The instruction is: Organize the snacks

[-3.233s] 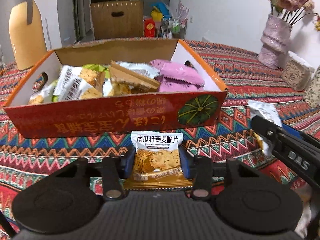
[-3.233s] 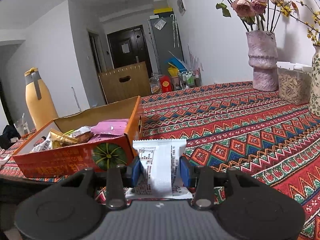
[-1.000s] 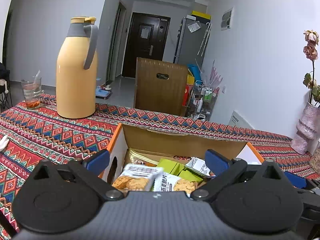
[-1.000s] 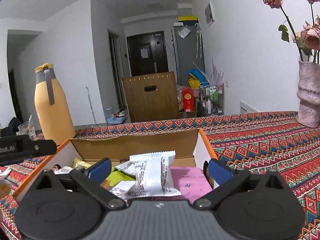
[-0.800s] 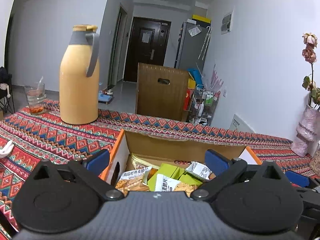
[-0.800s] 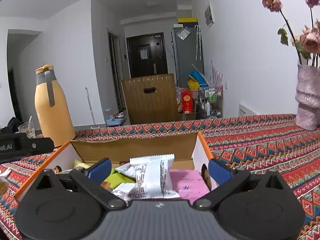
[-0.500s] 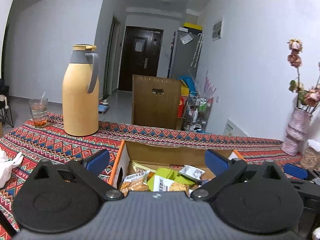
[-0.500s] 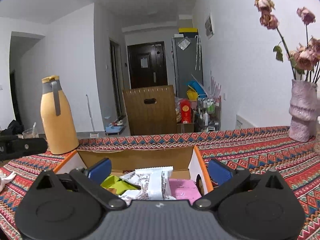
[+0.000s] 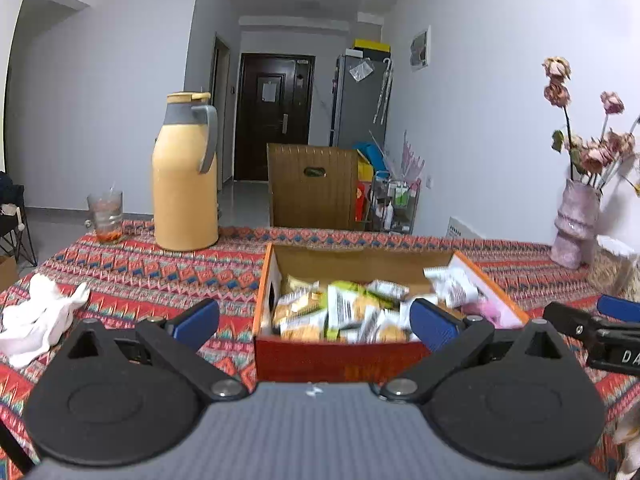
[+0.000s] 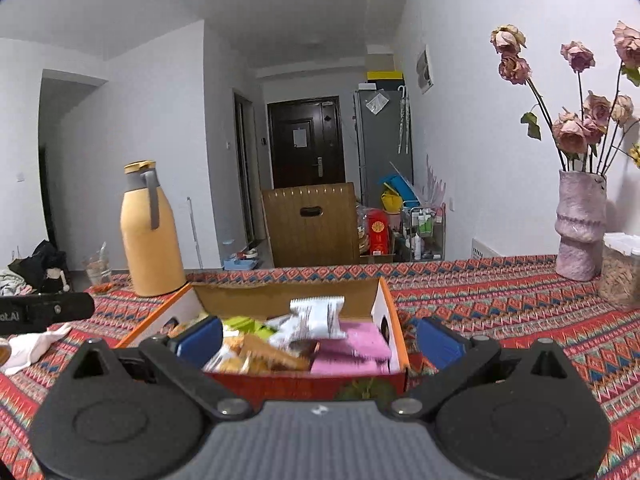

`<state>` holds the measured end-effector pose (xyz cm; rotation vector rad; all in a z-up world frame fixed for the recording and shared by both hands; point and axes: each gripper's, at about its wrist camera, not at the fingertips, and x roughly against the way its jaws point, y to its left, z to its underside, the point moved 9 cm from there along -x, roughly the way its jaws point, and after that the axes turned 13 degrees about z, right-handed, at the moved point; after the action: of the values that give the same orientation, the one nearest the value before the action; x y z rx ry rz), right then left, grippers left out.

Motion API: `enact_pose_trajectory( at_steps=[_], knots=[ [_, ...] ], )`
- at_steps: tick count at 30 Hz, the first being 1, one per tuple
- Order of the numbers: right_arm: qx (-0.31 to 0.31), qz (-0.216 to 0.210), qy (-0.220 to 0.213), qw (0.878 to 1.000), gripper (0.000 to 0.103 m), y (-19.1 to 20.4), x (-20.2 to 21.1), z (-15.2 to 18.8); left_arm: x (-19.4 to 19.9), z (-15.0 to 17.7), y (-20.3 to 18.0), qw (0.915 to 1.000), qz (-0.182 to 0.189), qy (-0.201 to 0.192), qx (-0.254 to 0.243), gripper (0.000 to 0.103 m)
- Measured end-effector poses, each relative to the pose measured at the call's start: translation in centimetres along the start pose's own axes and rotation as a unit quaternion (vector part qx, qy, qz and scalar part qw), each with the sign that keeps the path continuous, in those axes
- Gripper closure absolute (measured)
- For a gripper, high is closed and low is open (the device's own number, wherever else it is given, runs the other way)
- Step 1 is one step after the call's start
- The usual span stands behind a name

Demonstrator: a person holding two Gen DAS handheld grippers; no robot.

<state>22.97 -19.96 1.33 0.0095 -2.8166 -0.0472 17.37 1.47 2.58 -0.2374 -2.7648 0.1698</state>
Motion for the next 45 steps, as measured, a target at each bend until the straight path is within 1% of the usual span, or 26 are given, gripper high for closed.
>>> enact_pose_trajectory(
  at_steps=[9,16,19,23,27,45],
  knots=[
    [-0.003,-0.008,0.034,0.999,0.000,-0.4,3.6,4.2,2.8,5.0,-1.0,0.9989,0.021,0.040,-0.009,0.000],
    [-0.003,-0.009,0.065,0.998,0.000,-0.7,5.5,7.2,4.1,8.6,-1.5,0.9966,0.039,0.072,0.010,0.000],
    [-0.003,-0.010,0.079,0.997,0.000,-0.8,6.2,8.5,4.5,9.6,-1.7,0.9958,0.043,0.080,0.014,0.000],
    [0.003,-0.013,0.090,0.996,0.000,-0.7,7.1,9.8,5.1,10.5,-1.7,0.9949,0.048,0.086,0.021,0.000],
    [0.007,-0.015,0.096,0.995,0.000,-0.4,7.7,10.5,5.5,11.1,-1.9,0.9945,0.050,0.089,0.024,0.000],
    [0.013,-0.018,0.101,0.995,0.000,-0.1,8.5,11.1,6.2,11.4,-2.0,0.9945,0.052,0.088,0.026,0.000]
  ],
)
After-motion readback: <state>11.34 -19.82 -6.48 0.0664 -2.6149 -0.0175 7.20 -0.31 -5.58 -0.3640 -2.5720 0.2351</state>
